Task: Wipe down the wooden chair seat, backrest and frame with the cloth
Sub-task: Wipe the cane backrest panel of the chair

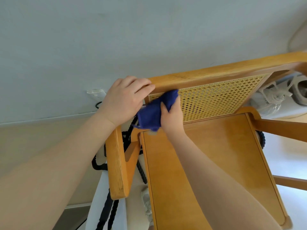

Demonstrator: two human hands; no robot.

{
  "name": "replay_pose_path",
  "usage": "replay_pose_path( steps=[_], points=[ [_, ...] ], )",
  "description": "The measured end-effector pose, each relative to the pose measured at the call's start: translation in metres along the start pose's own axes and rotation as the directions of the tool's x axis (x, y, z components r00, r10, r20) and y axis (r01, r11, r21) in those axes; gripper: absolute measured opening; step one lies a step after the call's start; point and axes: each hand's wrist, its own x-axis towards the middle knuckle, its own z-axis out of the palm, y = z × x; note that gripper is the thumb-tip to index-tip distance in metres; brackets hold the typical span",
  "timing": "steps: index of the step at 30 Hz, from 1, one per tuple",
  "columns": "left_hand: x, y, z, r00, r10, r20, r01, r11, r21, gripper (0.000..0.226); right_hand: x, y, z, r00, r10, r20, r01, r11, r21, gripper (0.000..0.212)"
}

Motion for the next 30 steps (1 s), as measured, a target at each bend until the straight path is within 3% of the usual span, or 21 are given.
replay_pose_path(
  steps=[2, 4, 6, 9, 11, 13, 16, 19, 23, 28, 30],
  points=[
    [0.0, 0.005, -0.001, 1.0, -0.018, 0.014, 0.017, 0.999, 0.045, 0.038, 0.006, 0.019, -0.022, 0.986, 0.089, 0.142, -0.06, 0.979, -0.196, 0.028],
    [0.001, 0.016, -0.001, 0.997, -0.083, 0.012, 0.082, 0.994, 0.067, 0.037, 0.009, 0.034, -0.048, 0.966, 0.177, 0.186, -0.118, 0.949, -0.293, 0.025],
    [0.007, 0.037, -0.002, 0.972, -0.234, 0.009, 0.233, 0.97, 0.07, 0.035, 0.007, 0.042, -0.076, 0.967, 0.195, 0.166, -0.144, 0.949, -0.28, 0.031],
    [0.021, 0.076, 0.004, 0.848, -0.529, 0.02, 0.527, 0.848, 0.058, 0.043, -0.001, 0.059, -0.123, 0.962, 0.219, 0.163, -0.18, 0.958, -0.224, 0.035],
    [0.03, 0.1, 0.014, 0.786, -0.618, 0.016, 0.618, 0.786, 0.03, 0.057, -0.004, 0.071, -0.153, 0.961, 0.225, 0.161, -0.184, 0.954, -0.235, 0.031],
    [0.038, 0.127, 0.03, 0.781, -0.624, 0.007, 0.624, 0.781, 0.001, 0.067, -0.002, 0.082, -0.182, 0.966, 0.21, 0.148, -0.171, 0.956, -0.24, 0.028],
    [0.044, 0.172, 0.065, 0.809, -0.582, 0.081, 0.586, 0.809, -0.044, 0.076, 0.008, 0.093, -0.215, 0.985, 0.139, 0.105, -0.108, 0.96, -0.259, 0.027],
    [0.037, 0.207, 0.106, 0.793, -0.566, 0.227, 0.583, 0.812, -0.012, 0.088, 0.025, 0.097, -0.228, 0.998, 0.04, 0.049, -0.022, 0.948, -0.317, 0.045],
    [0.008, 0.234, 0.161, 0.669, -0.616, 0.415, 0.654, 0.754, 0.065, 0.096, 0.052, 0.098, -0.233, 0.977, -0.211, -0.032, 0.183, 0.906, -0.383, 0.048],
    [-0.012, 0.249, 0.206, 0.391, -0.72, 0.573, 0.815, 0.561, 0.149, 0.101, 0.081, 0.09, -0.233, 0.903, -0.412, -0.121, 0.323, 0.837, -0.443, 0.045],
    [-0.012, 0.244, 0.215, 0.4, -0.715, 0.573, 0.79, 0.586, 0.18, 0.103, 0.087, 0.092, -0.233, 0.84, -0.523, -0.147, 0.368, 0.747, -0.553, 0.044]
  ],
)
